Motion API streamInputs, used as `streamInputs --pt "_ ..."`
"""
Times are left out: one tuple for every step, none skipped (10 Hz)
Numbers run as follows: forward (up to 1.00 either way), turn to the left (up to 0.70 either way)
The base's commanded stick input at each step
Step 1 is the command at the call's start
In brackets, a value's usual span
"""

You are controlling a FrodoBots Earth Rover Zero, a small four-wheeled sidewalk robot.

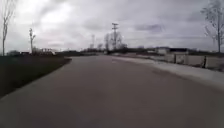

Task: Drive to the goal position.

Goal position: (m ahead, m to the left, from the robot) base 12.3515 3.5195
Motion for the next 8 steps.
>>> streamInputs --pt "1.0 0.35" --pt "1.0 0.4" --pt "1.0 0.06" --pt "1.0 0.0" --pt "1.0 0.0" --pt "1.0 0.0" --pt "1.0 0.0" --pt "1.0 0.03"
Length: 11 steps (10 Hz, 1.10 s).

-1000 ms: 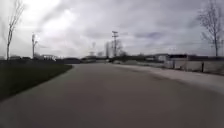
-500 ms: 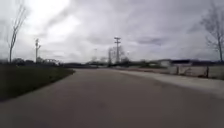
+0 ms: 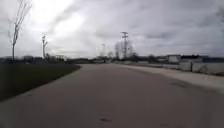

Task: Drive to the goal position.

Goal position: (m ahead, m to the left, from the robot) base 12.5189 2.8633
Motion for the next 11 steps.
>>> streamInputs --pt "1.0 0.4" --pt "1.0 0.4" --pt "1.0 0.13" --pt "1.0 0.0" --pt "1.0 0.0" --pt "1.0 0.0" --pt "1.0 0.0" --pt "1.0 0.0" --pt "1.0 0.0" --pt "1.0 0.0" --pt "1.0 0.0"
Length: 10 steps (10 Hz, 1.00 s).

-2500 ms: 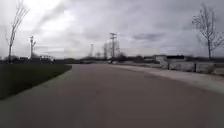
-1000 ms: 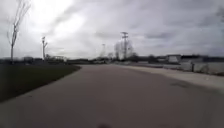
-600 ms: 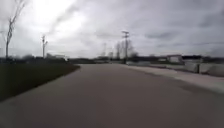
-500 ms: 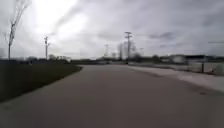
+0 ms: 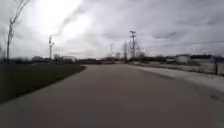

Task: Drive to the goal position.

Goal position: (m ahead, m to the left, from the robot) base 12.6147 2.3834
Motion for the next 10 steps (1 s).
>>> streamInputs --pt "1.0 0.0" --pt "1.0 0.0" --pt "1.0 0.0" --pt "1.0 0.0" --pt "1.0 0.0" --pt "1.0 0.0" --pt "1.0 0.0" --pt "1.0 0.0" --pt "1.0 0.0" --pt "1.0 0.0"
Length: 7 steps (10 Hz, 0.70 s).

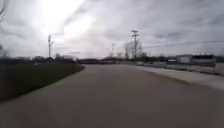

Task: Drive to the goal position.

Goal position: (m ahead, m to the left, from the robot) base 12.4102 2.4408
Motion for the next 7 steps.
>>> streamInputs --pt "1.0 0.0" --pt "1.0 0.0" --pt "1.0 0.0" --pt "1.0 0.0" --pt "1.0 0.0" --pt "1.0 0.0" --pt "1.0 0.0"
